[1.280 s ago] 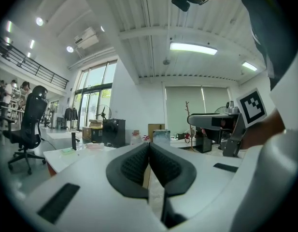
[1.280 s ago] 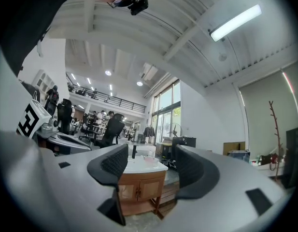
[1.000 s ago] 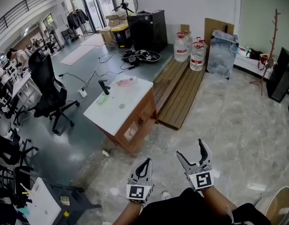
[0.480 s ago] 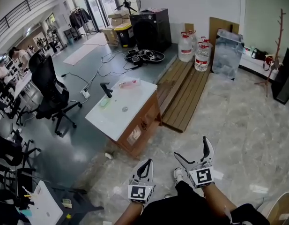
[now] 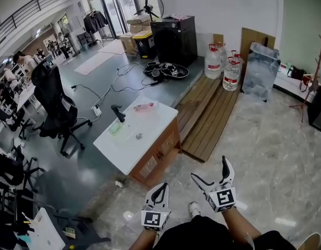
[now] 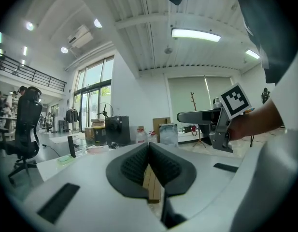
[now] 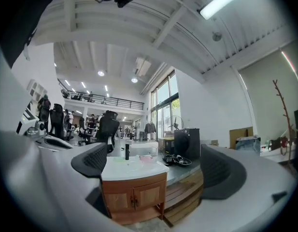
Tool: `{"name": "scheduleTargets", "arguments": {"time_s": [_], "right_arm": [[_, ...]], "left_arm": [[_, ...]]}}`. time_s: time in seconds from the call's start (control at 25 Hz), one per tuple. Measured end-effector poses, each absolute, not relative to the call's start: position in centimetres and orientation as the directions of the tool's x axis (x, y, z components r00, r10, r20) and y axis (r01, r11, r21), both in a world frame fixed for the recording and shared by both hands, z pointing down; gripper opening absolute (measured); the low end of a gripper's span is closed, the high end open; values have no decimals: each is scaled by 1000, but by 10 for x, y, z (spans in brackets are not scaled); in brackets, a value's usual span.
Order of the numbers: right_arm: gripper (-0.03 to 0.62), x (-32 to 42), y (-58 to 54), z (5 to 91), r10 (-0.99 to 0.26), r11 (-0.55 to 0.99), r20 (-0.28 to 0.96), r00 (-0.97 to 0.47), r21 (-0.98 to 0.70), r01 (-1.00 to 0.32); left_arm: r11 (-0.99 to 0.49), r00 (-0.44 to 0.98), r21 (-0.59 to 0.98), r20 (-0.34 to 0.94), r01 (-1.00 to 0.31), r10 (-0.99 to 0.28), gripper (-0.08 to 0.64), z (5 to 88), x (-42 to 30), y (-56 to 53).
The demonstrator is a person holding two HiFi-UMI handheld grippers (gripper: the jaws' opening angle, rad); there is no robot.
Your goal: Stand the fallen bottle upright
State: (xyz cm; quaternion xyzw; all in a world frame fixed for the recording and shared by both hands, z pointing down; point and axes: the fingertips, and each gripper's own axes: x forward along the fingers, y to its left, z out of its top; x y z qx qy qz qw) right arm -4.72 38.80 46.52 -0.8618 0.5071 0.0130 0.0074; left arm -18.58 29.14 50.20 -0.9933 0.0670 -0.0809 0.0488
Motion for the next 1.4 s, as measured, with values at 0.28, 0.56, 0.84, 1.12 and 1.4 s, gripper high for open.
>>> {"name": "scheduleTargets", "arguments": {"time_s": [0.28,0.56,0.84,1.12,1.4], "right_arm": [[600,27,358,472,-890,-456,1,456,-9,-890],[600,81,334,476,-908,-419,26,419,0,-908],[600,106,304,481,-934,-354,41,354,19,-935],[600,103,264,490,-959,-274,67,274,8,-962],[600,108,183,485,-981,-186,58,187,24,-982]], "left_arm": [[-984,974,-85,153,-154,-166,18,506,-114,259],[-980,965,-71,174,-187,-196,18,511,-66,235],[-969,955,-51,165,-242,-247,18,508,-43,214],[-955,941,-6,166,-297,-294,18,515,-43,188],[-932,918,3,170,-363,-357,18,521,-37,120]]}}
